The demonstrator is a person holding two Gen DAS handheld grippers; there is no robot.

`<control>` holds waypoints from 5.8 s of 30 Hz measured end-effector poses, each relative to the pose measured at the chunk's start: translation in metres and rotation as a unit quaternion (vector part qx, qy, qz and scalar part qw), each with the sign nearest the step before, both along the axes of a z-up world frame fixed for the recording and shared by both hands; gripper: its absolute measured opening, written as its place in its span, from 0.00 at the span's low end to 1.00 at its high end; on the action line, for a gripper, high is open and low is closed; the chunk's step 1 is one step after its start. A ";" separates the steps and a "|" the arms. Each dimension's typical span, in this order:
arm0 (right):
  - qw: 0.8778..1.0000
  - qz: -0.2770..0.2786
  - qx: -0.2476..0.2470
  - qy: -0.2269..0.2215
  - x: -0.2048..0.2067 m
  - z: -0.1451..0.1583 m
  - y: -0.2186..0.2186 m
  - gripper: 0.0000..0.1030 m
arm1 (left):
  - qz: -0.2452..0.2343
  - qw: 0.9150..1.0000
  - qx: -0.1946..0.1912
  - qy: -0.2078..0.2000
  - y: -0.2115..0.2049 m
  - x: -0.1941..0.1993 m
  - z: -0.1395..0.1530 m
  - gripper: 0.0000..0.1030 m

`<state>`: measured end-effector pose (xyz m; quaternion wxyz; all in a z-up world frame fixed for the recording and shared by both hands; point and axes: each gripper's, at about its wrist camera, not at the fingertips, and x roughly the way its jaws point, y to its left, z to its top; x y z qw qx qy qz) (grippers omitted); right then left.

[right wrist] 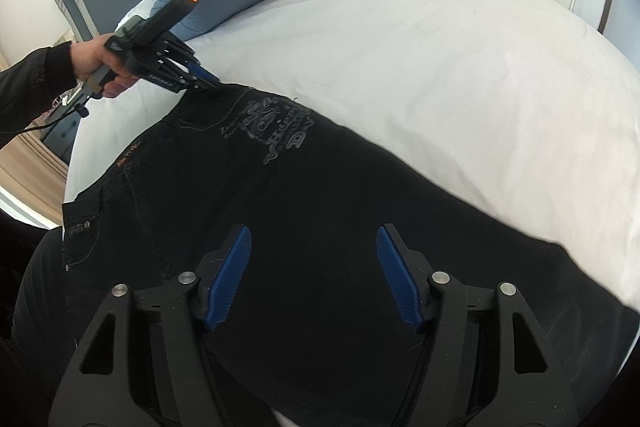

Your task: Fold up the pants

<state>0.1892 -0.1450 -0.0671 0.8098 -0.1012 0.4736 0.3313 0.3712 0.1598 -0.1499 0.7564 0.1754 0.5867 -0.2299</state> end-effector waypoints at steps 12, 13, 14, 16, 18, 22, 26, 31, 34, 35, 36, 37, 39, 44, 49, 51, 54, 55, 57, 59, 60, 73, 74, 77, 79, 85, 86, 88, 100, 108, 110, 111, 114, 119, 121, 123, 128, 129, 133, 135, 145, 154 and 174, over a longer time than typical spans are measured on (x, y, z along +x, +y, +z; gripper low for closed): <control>0.995 0.065 -0.070 0.004 0.080 -0.012 0.048 0.55 | -0.023 0.983 0.062 -0.172 -0.017 -0.091 0.041 0.10; 0.995 0.071 -0.076 0.003 0.083 -0.014 0.054 0.55 | -0.024 0.980 0.066 -0.187 -0.021 -0.103 0.042 0.10; 0.994 0.077 -0.079 0.003 0.085 -0.016 0.058 0.55 | -0.030 0.976 0.074 -0.204 -0.024 -0.111 0.044 0.10; 0.992 0.094 -0.090 0.000 0.090 -0.022 0.069 0.55 | -0.030 0.970 0.077 -0.229 -0.040 -0.115 0.051 0.10; 0.989 0.109 -0.104 0.003 0.096 -0.027 0.079 0.55 | -0.033 0.964 0.080 -0.252 -0.038 -0.115 0.058 0.10; 0.983 0.129 -0.128 0.009 0.111 -0.036 0.094 0.55 | -0.048 0.952 0.092 -0.287 -0.035 -0.116 0.059 0.10; 0.978 0.153 -0.132 0.045 0.130 -0.041 0.101 0.55 | -0.049 0.945 0.089 -0.312 -0.030 -0.131 0.069 0.10; 0.971 0.184 -0.139 0.060 0.143 -0.048 0.109 0.53 | -0.057 0.940 0.091 -0.324 -0.030 -0.144 0.070 0.10; 0.969 0.195 -0.126 0.085 0.147 -0.052 0.111 0.22 | -0.060 0.940 0.094 -0.324 -0.033 -0.150 0.067 0.10; 0.968 0.198 -0.130 0.078 0.145 -0.051 0.111 0.14 | -0.060 0.939 0.096 -0.324 -0.033 -0.149 0.066 0.10; 0.967 0.202 -0.132 0.075 0.142 -0.051 0.111 0.09 | -0.059 0.940 0.097 -0.323 -0.033 -0.148 0.065 0.10; 0.967 0.205 -0.135 0.068 0.139 -0.049 0.109 0.08 | -0.057 0.940 0.097 -0.322 -0.034 -0.146 0.065 0.10; 0.969 0.202 -0.130 0.057 0.134 -0.043 0.104 0.06 | -0.051 0.942 0.093 -0.319 -0.034 -0.145 0.064 0.10; 0.971 0.195 -0.134 0.022 0.113 -0.027 0.095 0.05 | -0.038 0.943 0.088 -0.317 -0.031 -0.142 0.068 0.10; 0.969 0.196 -0.147 -0.023 0.072 -0.010 0.091 0.04 | -0.039 0.943 0.090 -0.318 -0.029 -0.150 0.077 0.10; 0.964 0.204 -0.164 -0.049 0.037 -0.003 0.091 0.04 | -0.039 0.943 0.088 -0.319 -0.029 -0.156 0.082 0.09; 0.956 0.211 -0.186 -0.079 -0.004 0.001 0.093 0.04 | -0.041 0.943 0.087 -0.318 -0.031 -0.168 0.086 0.08; 0.953 0.215 -0.194 -0.087 -0.009 0.006 0.100 0.04 | -0.044 0.944 0.089 -0.316 -0.032 -0.173 0.087 0.08; 0.947 0.218 -0.209 -0.104 -0.036 0.007 0.104 0.04 | -0.047 0.944 0.092 -0.314 -0.033 -0.184 0.087 0.08; 0.940 0.222 -0.227 -0.125 -0.060 0.005 0.109 0.04 | -0.046 0.945 0.086 -0.311 -0.031 -0.195 0.089 0.08; 0.937 0.224 -0.234 -0.133 -0.070 0.005 0.112 0.04 | -0.045 0.946 0.084 -0.309 -0.029 -0.200 0.089 0.07; 0.872 0.271 -0.349 -0.211 -0.208 -0.025 0.128 0.04 | -0.089 0.956 0.087 -0.267 -0.030 -0.294 0.051 0.07; 0.868 0.274 -0.355 -0.213 -0.214 -0.032 0.137 0.04 | -0.091 0.957 0.087 -0.263 -0.029 -0.302 0.047 0.07; 0.851 0.290 -0.378 -0.223 -0.237 -0.047 0.148 0.04 | -0.102 0.957 0.092 -0.256 -0.028 -0.323 0.036 0.07; 0.843 0.296 -0.388 -0.227 -0.252 -0.059 0.164 0.04 | -0.118 0.953 0.108 -0.257 -0.029 -0.337 0.028 0.07; 0.826 0.315 -0.405 -0.233 -0.276 -0.077 0.186 0.04 | -0.120 0.951 0.119 -0.259 -0.023 -0.366 0.011 0.07; 0.824 0.317 -0.407 -0.234 -0.280 -0.082 0.191 0.04 | -0.120 0.950 0.121 -0.261 -0.022 -0.371 0.009 0.07; 0.822 0.318 -0.411 -0.234 -0.291 -0.090 0.200 0.04 | -0.123 0.948 0.128 -0.265 -0.022 -0.380 0.005 0.07; 0.824 0.325 -0.401 -0.233 -0.326 -0.089 0.177 0.04 | -0.118 0.947 0.139 -0.264 -0.002 -0.394 -0.006 0.07; 0.828 0.334 -0.391 -0.227 -0.334 -0.096 0.184 0.04 | -0.111 0.948 0.142 -0.263 0.006 -0.401 -0.016 0.07; 0.828 0.335 -0.389 -0.225 -0.337 -0.098 0.184 0.04 | -0.109 0.948 0.140 -0.263 0.008 -0.399 -0.015 0.07; 0.827 0.336 -0.389 -0.225 -0.338 -0.100 0.184 0.04 | -0.109 0.948 0.140 -0.264 0.009 -0.397 -0.015 0.07; 0.828 0.335 -0.390 -0.224 -0.340 -0.099 0.182 0.04 | -0.110 0.947 0.142 -0.268 0.010 -0.399 -0.015 0.07; 0.827 0.339 -0.391 -0.219 -0.342 -0.100 0.182 0.04 | -0.106 0.939 0.160 -0.285 0.009 -0.403 -0.021 0.12; 0.824 0.342 -0.396 -0.218 -0.341 -0.108 0.184 0.04 | -0.092 0.934 0.168 -0.302 0.009 -0.406 -0.020 0.27; 0.828 0.337 -0.394 -0.214 -0.339 -0.111 0.185 0.04 | -0.074 0.934 0.168 -0.305 0.015 -0.410 -0.013 0.40; 0.834 0.327 -0.387 -0.219 -0.338 -0.110 0.182 0.04 | -0.039 0.938 0.151 -0.310 0.033 -0.421 0.020 0.63; 0.832 0.328 -0.389 -0.223 -0.339 -0.110 0.182 0.04 | -0.028 0.939 0.140 -0.312 0.034 -0.418 0.028 0.63; 0.828 0.327 -0.395 -0.229 -0.341 -0.111 0.182 0.04 | 0.017 0.954 0.071 -0.291 0.019 -0.389 0.053 0.62; 0.826 0.326 -0.398 -0.233 -0.342 -0.111 0.182 0.05 | 0.023 0.960 0.038 -0.278 0.003 -0.374 0.056 0.57; 0.837 0.308 -0.394 -0.223 -0.338 -0.113 0.184 0.05 | 0.013 0.982 0.012 -0.187 -0.033 -0.344 -0.005 0.45; 0.842 0.296 -0.388 -0.228 -0.338 -0.115 0.183 0.05 | -0.018 0.984 0.052 -0.169 -0.022 -0.357 0.008 0.52; 0.854 0.270 -0.376 -0.237 -0.340 -0.115 0.183 0.07 | 0.110 0.979 -0.037 -0.170 -0.033 -0.298 0.033 0.58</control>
